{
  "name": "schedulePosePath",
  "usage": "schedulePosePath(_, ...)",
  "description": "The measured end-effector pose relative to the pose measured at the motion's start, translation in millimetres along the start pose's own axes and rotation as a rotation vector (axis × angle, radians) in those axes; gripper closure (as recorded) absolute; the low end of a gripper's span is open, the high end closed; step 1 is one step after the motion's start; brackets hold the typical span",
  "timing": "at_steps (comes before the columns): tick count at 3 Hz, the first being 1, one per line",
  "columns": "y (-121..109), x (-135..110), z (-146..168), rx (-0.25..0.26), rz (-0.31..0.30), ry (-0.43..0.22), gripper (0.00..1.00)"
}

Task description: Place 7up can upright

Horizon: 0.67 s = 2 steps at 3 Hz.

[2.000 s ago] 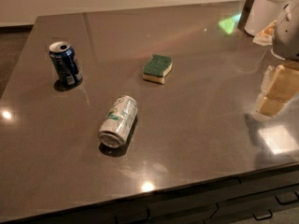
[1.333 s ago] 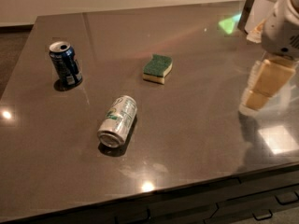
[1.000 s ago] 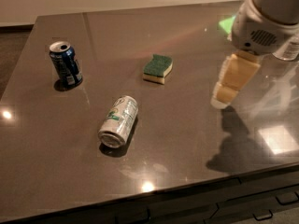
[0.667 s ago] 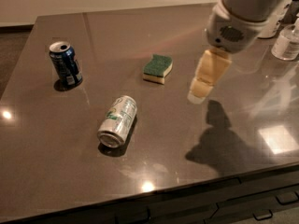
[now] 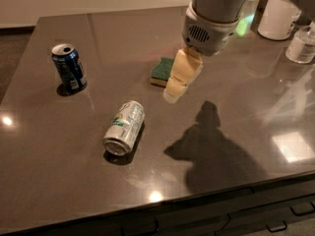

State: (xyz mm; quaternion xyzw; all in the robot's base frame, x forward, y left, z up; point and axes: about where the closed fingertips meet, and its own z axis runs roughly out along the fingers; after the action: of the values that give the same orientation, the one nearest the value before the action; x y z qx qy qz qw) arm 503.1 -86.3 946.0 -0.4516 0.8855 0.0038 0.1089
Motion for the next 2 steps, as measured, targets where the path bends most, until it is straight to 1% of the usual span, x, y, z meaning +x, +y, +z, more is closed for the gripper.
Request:
schedulePosePath(1,8,-15,12,0.015,0.107,0.016,0.0)
schedulePosePath(2,14,-27,19,0.035,0.212,0.0,0.0)
